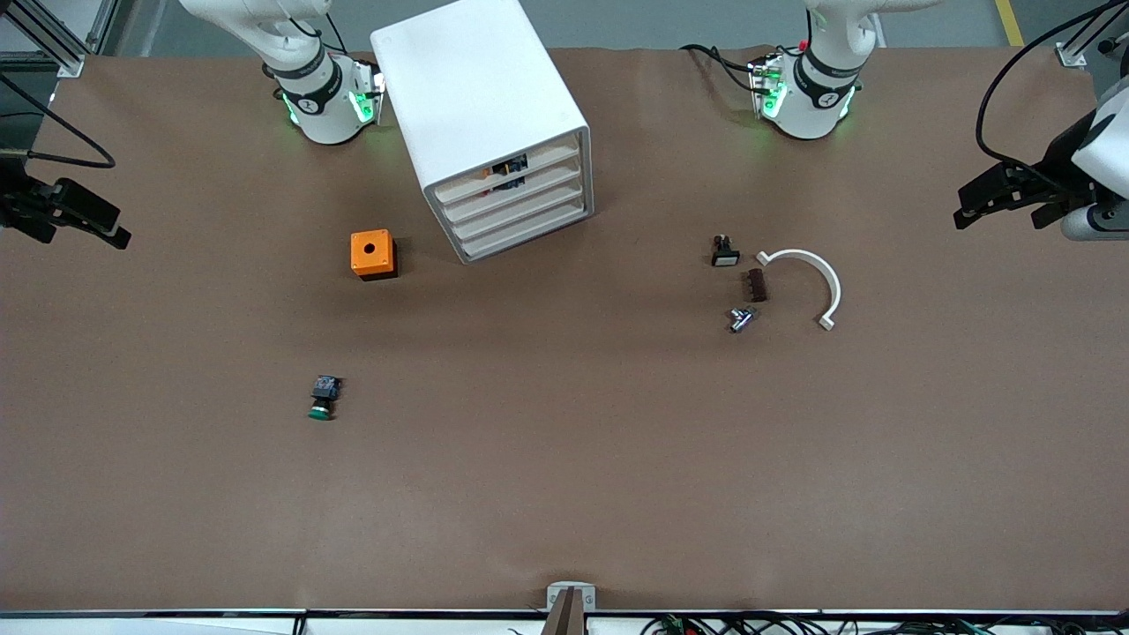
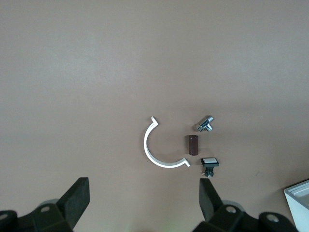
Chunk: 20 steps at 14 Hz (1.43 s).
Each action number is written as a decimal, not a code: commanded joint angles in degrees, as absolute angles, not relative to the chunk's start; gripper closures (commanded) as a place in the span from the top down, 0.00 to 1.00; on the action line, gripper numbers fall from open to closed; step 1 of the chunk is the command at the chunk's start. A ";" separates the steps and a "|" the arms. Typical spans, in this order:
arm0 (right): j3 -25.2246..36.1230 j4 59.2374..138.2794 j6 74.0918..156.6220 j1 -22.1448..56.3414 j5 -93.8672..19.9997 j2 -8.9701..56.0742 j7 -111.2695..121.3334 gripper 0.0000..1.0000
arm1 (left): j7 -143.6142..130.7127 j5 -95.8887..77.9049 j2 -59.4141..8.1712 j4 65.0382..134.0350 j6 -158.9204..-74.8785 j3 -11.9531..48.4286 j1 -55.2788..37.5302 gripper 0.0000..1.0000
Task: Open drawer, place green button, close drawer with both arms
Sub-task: 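Move the right gripper toward the green button while the left gripper advances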
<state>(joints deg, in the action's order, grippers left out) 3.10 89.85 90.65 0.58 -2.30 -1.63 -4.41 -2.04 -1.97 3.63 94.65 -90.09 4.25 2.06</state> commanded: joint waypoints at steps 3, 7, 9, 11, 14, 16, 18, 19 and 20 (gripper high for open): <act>2.55 90.09 90.53 -0.35 -2.81 -1.93 -4.31 1.00 | -1.84 -0.97 3.52 93.78 -89.47 4.48 2.11 1.00; 2.55 90.26 90.70 -0.18 -2.81 -1.93 -4.31 1.00 | -1.76 -0.88 2.73 93.69 -89.12 3.96 2.54 1.00; 2.46 90.44 90.88 0.09 -2.81 -1.50 -4.57 1.00 | -1.49 -1.05 2.46 93.87 -89.03 3.87 3.16 1.00; 2.37 90.61 91.93 0.17 -2.81 -0.53 -5.10 1.00 | -1.58 -0.88 0.98 93.87 -89.03 3.87 3.25 1.00; 2.29 91.40 94.21 1.23 -2.81 0.96 -5.36 1.00 | -1.76 -0.79 -1.05 93.78 -89.30 3.87 3.16 1.00; 2.29 92.81 96.84 2.11 -2.81 2.02 -5.45 1.00 | -1.84 -0.79 -2.28 93.78 -89.47 3.87 3.08 1.00; 2.29 95.00 99.65 2.46 -4.12 2.72 -5.45 1.00 | -1.93 -0.79 -3.86 93.78 -89.56 3.87 2.90 1.00; 2.37 96.58 101.41 2.63 -5.26 2.99 -5.45 1.00 | -1.93 -0.79 -4.65 93.78 -89.56 3.87 2.73 1.00; 2.29 98.07 103.43 2.72 -5.62 3.16 -5.45 1.00 | -2.02 -0.79 -5.53 93.78 -89.56 3.95 2.55 1.00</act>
<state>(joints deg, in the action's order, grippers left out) 2.26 95.05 100.37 2.41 -4.18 3.52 -4.58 -2.05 -1.97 -3.95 94.65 -89.88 3.75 2.97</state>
